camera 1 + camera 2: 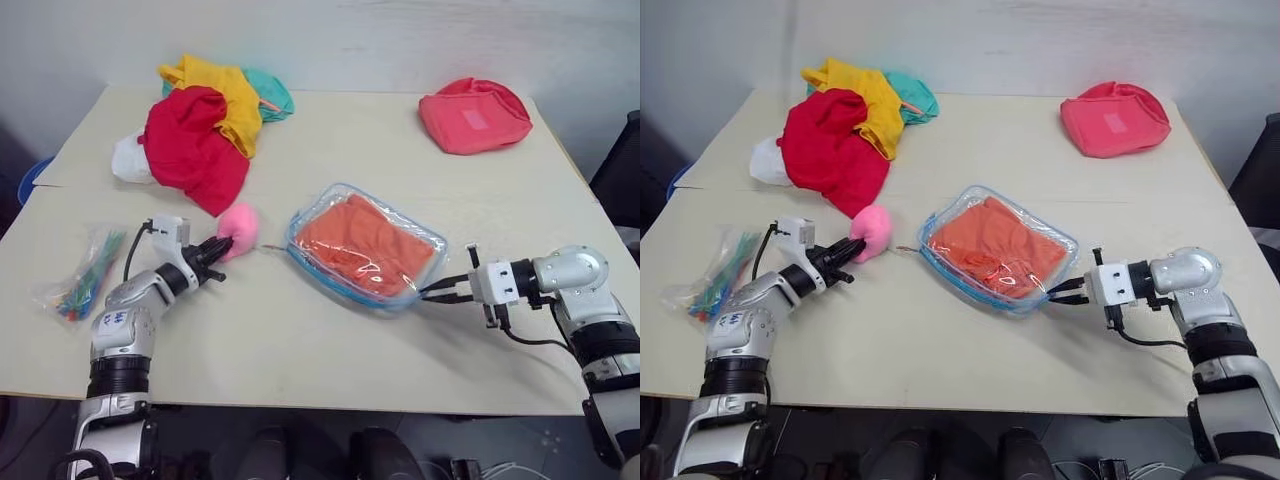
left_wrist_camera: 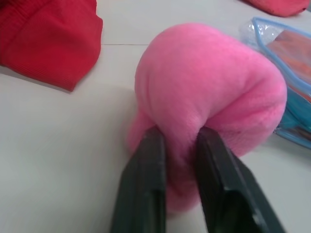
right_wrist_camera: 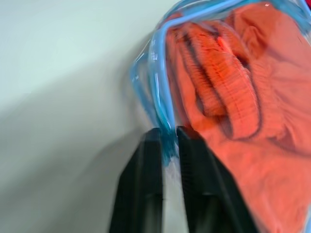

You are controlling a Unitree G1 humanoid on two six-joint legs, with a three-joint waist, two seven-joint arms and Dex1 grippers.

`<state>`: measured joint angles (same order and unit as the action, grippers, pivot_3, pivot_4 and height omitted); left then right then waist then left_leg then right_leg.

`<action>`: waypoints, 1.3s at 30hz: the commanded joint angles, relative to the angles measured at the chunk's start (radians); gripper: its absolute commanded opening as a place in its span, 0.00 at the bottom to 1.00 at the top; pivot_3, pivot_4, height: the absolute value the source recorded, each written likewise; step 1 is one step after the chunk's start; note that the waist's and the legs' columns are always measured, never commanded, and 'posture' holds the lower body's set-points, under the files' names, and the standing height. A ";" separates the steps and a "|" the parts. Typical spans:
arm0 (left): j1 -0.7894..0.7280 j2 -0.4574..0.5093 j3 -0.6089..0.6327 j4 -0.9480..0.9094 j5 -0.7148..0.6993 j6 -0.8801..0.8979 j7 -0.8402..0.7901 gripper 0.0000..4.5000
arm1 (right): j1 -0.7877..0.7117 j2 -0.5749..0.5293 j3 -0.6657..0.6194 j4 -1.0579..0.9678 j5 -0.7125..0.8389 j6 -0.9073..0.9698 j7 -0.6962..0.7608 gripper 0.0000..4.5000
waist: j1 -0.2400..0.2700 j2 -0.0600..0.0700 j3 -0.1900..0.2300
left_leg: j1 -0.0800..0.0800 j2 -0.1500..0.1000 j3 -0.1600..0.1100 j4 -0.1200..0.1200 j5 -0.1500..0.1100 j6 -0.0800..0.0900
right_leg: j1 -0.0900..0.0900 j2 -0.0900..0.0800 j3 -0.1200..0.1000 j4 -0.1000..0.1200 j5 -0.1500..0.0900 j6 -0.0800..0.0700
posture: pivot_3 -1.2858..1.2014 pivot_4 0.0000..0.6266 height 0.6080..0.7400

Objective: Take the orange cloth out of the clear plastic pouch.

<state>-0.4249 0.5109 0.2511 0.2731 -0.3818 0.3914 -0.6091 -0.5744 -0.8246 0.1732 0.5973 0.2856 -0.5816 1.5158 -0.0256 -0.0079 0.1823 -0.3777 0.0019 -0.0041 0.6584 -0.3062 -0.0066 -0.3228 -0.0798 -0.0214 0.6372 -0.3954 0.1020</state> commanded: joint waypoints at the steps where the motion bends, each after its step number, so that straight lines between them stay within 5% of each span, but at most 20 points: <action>1: 0.022 0.104 0.022 -0.033 0.020 -0.156 -0.140 0.46 | 0.112 -0.082 -0.119 -0.177 0.116 0.179 -0.017 0.46 | 0.001 0.000 0.000 | 0.000 0.000 0.000 -0.001 0.000 0.000 | 0.000 0.000 0.000 0.000 0.000 0.000 | 0.52 0.24 1.00; 5: -0.021 0.193 0.051 0.026 -0.002 -0.302 -0.288 0.46 | 0.297 -0.156 -0.236 -0.395 0.215 0.380 -0.073 0.78 | 0.013 0.000 0.000 | 0.000 0.000 0.000 -0.001 0.000 0.000 | 0.000 -0.001 0.000 -0.006 0.000 0.000 | 0.52 0.24 1.00; 8: -0.086 0.260 0.008 0.064 0.035 -0.473 -0.432 0.59 | 0.454 -0.169 -0.343 -0.604 0.297 0.517 -0.154 1.00 | 0.026 0.000 0.000 | 0.000 0.000 0.000 -0.001 -0.001 -0.001 | 0.001 -0.001 0.000 -0.007 0.000 0.000 | 0.52 0.24 1.00; 13: -0.189 0.241 -0.187 0.096 0.152 -0.726 -0.620 0.92 | 0.591 -0.097 -0.413 -0.866 0.359 0.637 -0.310 1.00 | 0.029 0.000 0.000 | 0.000 -0.002 0.000 -0.002 -0.001 -0.001 | 0.001 -0.001 -0.001 -0.008 0.000 0.000 | 0.52 0.24 1.00; 22: -0.432 -0.002 -0.460 0.407 0.365 -1.068 -0.661 0.92 | 0.741 0.129 -0.391 -1.126 0.328 0.698 -0.575 1.00 | 0.048 -0.001 0.001 | -0.012 -0.002 0.000 0.004 -0.001 0.000 | -0.010 0.001 -0.002 0.002 0.000 0.001 | 0.52 0.24 1.00; 33: -0.572 -0.079 -0.488 0.675 0.549 -1.233 -0.358 0.92 | 0.825 0.141 -0.411 -1.157 0.296 0.674 -0.601 1.00 | 0.047 -0.003 0.002 | -0.012 -0.003 0.006 0.005 0.000 0.002 | -0.017 0.000 -0.003 0.010 0.001 0.001 | 0.52 0.24 1.00; 39: -0.593 -0.103 -0.487 0.733 0.559 -1.235 -0.297 0.60 | 0.839 0.146 -0.414 -1.152 0.289 0.658 -0.603 1.00 | 0.048 -0.003 0.002 | -0.013 -0.003 0.007 0.005 0.000 0.002 | -0.017 0.000 -0.003 0.010 0.001 0.001 | 0.52 0.24 1.00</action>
<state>-1.0021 0.4175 -0.2526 1.0028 0.2064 -0.8387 -0.9051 0.2616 -0.6911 -0.2073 -0.5244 0.5732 0.1001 0.9169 0.0225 -0.0110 0.1843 -0.3903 -0.0010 0.0025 0.6631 -0.3060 -0.0045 -0.3401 -0.0793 -0.0244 0.6473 -0.3948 0.1033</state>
